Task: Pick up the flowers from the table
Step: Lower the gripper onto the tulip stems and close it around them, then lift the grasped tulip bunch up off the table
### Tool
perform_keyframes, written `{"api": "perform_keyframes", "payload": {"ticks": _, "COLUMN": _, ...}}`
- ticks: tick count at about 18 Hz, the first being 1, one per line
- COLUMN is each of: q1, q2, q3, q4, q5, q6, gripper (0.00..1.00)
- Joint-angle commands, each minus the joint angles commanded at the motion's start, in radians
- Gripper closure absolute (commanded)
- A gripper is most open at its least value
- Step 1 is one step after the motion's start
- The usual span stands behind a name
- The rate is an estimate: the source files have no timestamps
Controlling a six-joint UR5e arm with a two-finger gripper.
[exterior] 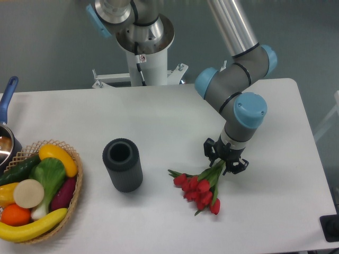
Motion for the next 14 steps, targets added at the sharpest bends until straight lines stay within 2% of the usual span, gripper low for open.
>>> {"api": "perform_keyframes", "payload": {"ticks": 3, "q1": 0.000, "q2": 0.003, "q3": 0.002, "q4": 0.000, "q5": 0.000, "q6": -0.003, "gripper": 0.79}}
{"api": "perform_keyframes", "payload": {"ticks": 8, "q1": 0.003, "q2": 0.011, "q3": 0.018, "q4": 0.000, "q5": -0.002, "q6": 0.003, "gripper": 0.80}}
{"api": "perform_keyframes", "payload": {"ticks": 14, "q1": 0.006, "q2": 0.096, "q3": 0.081, "q4": 0.000, "q5": -0.015, "q6": 0.000, "gripper": 0.80}}
